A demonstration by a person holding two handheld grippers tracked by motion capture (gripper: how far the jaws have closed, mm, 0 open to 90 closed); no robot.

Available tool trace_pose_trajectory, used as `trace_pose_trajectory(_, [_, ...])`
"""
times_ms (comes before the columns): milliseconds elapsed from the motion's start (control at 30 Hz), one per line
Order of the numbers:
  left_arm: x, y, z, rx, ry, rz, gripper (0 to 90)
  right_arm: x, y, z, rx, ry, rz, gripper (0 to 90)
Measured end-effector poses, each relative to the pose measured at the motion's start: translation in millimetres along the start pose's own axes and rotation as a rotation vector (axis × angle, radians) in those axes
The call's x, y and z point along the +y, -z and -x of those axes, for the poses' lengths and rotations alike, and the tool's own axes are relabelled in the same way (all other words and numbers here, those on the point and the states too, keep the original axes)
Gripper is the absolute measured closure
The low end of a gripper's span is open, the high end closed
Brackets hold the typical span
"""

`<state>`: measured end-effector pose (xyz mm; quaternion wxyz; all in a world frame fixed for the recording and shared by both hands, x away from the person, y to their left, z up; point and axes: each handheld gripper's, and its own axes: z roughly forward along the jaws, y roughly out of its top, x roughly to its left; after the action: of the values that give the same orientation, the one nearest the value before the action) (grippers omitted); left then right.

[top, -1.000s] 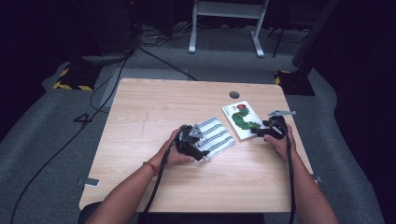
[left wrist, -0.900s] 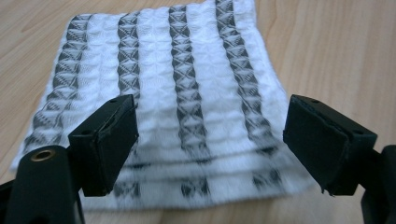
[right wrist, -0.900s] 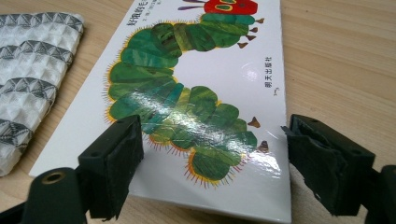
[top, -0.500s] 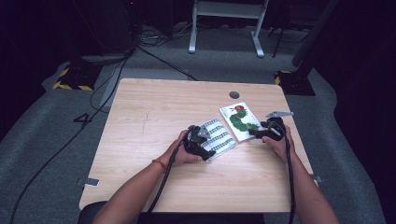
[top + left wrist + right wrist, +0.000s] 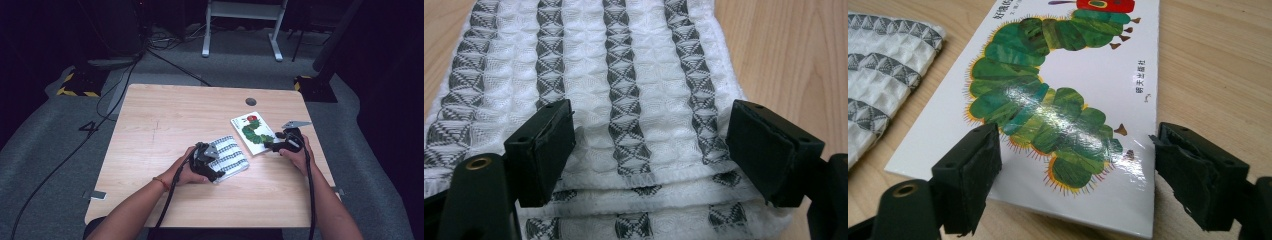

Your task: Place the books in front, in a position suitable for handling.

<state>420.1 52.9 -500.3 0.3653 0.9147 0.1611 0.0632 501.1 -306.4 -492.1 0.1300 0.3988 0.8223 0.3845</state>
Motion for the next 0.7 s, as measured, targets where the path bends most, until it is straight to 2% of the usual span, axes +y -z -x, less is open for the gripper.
trace_pose_trajectory(100, [-7.7,7.2,0.9,0.002,0.005,0.0,20.3,-0.1,0.6,-1.3,0.012,0.016,-0.003,19.7])
trace_pose_trajectory(300, [-23.8,25.9,0.3,0.018,0.024,-0.031,20.3,-0.1,0.9,-5.4,0.027,0.056,-0.006,19.7])
trace_pose_trajectory(700, [-56.8,56.2,-15.3,0.074,0.093,-0.019,20.2,-1.3,2.9,-15.7,0.057,0.138,-0.006,20.8])
